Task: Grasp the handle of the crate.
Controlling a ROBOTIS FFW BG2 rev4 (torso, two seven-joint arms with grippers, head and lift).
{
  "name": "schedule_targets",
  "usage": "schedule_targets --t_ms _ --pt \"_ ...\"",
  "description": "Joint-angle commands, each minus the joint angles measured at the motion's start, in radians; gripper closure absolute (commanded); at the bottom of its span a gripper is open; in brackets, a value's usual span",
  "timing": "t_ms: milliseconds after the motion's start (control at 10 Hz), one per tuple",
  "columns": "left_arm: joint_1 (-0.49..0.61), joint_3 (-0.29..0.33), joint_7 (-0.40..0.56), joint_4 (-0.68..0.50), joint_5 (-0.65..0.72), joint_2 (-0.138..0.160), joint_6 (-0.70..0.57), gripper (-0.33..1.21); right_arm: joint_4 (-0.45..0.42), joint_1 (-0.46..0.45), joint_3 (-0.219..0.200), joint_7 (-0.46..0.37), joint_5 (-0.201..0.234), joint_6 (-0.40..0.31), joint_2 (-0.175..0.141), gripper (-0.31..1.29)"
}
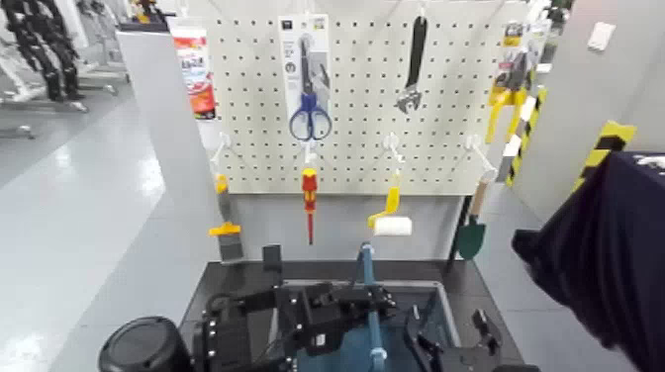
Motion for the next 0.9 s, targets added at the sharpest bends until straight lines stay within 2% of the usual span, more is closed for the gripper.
schedule_targets --t_ms 100,500,900 --pt "0.035 0.017 0.041 -0.055 0.042 0.024 0.009 1.19 -0.001 0.004 -0.004 0.0 0.005 0.0 0.001 0.14" --pt "0.09 0.079 0.084 -0.122 0.056 0.035 0.004 1.19 -0.006 0.006 -0.006 0.0 0.007 0.017 0.001 0.14" --pt "0.098 0.079 0.099 -0.121 0.068 0.041 0.004 1.19 -0.008 0.004 -0.007 0.0 0.011 0.015 0.001 0.14"
